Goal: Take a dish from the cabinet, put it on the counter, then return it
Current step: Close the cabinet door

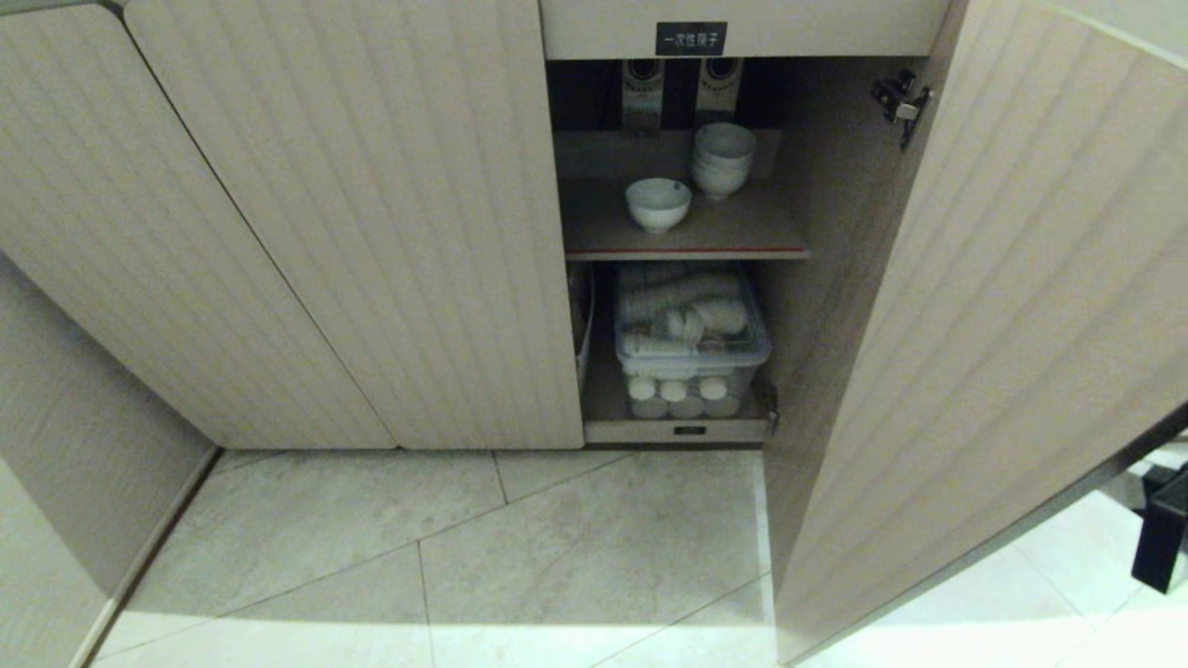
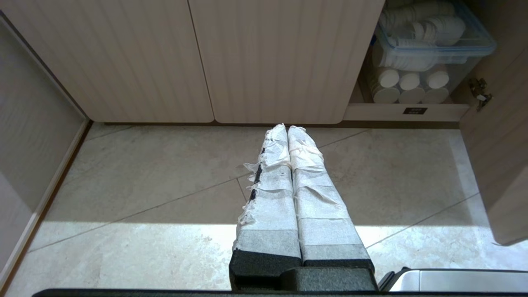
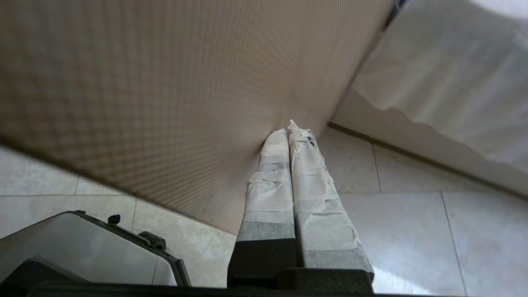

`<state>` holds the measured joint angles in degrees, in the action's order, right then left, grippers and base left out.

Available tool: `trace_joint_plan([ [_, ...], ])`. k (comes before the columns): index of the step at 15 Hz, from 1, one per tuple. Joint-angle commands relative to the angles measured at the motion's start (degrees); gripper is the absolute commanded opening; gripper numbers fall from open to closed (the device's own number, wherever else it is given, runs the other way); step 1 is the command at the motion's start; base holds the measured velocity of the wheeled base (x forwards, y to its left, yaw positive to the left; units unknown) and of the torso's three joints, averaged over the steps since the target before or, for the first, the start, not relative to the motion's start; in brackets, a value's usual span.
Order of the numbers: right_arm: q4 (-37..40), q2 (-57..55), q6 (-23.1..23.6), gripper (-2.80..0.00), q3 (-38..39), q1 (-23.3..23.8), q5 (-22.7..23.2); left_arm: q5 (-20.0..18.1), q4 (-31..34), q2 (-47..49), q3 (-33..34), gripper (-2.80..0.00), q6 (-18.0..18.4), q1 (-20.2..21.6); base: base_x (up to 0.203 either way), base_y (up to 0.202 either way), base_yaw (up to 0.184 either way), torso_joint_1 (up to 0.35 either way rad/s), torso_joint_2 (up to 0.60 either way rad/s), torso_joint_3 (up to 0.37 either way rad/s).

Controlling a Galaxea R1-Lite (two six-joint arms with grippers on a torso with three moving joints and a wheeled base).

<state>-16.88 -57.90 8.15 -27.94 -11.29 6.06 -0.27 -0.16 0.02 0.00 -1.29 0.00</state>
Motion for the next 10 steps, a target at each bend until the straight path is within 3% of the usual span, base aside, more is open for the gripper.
trace_joint_plan([
  [1, -0.2, -3.4, 0.4, -2.8, -2.1, -0.1, -0.2, 0.0, 0.0, 0.0, 0.0, -2.8, 0.0, 0.0, 0.0, 0.0, 0.0, 0.0, 0.0, 0.0],
  [10, -0.3, -10.1, 0.6, -2.8, -7.6, -1.9, -0.5, 0.0, 0.0, 0.0, 0.0, -2.8, 0.0, 0.0, 0.0, 0.0, 0.0, 0.0, 0.0, 0.0],
])
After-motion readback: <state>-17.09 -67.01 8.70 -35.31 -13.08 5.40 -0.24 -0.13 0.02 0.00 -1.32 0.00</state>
